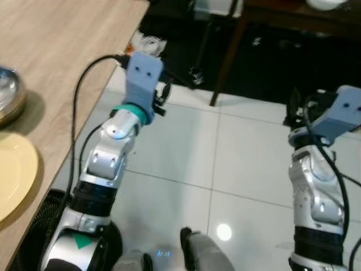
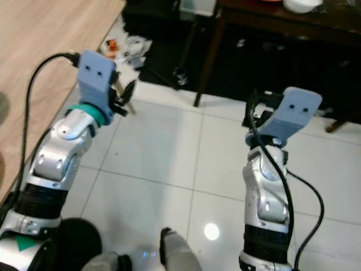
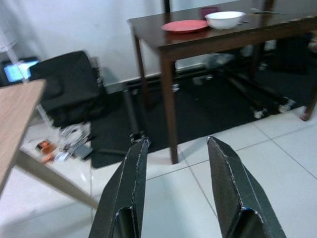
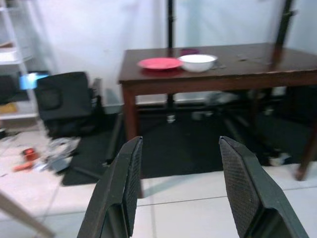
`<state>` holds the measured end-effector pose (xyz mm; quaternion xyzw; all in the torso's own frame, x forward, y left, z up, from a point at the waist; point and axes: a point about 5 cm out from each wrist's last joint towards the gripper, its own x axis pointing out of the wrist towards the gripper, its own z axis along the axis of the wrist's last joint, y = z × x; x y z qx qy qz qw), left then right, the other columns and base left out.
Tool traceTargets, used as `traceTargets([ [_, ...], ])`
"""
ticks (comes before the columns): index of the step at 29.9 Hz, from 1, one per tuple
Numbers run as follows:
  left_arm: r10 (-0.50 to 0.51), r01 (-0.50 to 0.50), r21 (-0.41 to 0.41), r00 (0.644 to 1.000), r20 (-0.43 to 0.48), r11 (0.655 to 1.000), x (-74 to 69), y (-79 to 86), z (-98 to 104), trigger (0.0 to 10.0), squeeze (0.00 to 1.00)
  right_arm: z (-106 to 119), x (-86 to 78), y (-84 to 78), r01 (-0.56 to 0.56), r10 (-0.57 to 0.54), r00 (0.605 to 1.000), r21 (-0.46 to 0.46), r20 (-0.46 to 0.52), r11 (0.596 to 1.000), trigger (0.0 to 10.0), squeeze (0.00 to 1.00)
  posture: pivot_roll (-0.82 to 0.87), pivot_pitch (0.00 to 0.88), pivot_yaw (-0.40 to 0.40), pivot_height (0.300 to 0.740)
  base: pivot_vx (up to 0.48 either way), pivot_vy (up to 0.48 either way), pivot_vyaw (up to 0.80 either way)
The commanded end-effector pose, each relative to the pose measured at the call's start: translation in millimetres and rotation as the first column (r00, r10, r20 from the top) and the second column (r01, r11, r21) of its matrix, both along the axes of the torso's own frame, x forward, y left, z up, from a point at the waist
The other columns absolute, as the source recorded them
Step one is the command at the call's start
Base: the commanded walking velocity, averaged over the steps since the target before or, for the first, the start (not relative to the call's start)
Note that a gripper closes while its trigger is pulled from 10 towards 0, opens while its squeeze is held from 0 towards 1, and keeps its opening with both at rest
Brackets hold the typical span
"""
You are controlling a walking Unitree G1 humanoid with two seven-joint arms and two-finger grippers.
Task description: Setting the table
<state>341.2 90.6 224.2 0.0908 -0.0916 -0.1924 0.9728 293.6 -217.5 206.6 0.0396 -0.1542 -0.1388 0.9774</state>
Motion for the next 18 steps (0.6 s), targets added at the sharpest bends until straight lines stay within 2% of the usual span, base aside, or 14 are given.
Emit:
traceTargets([
  [1, 0.006, -0.006, 0.015, 1.0, -0.019, 1.0, 0.6, 2.3, -5.2, 10.0, 0.0, -5.0, -1.2, -0.3, 0.006, -0.005, 1.0, 0.005, -0.018, 1.0, 10.0, 0.0, -0.03, 0.103, 0.035, 0.74, 0.0, 0.0, -0.8],
  [18, 0.0, 0.0, 0.009, 1.0, -0.024, 1.0, 1.6, 1.9, -6.1, 10.0, 0.0, -4.8, -1.3, -1.0, 0.01, -0.01, 1.0, 0.002, -0.017, 1.0, 10.0, 0.0, -0.03, 0.104, 0.035, 0.74, 0.0, 0.0, -0.8],
])
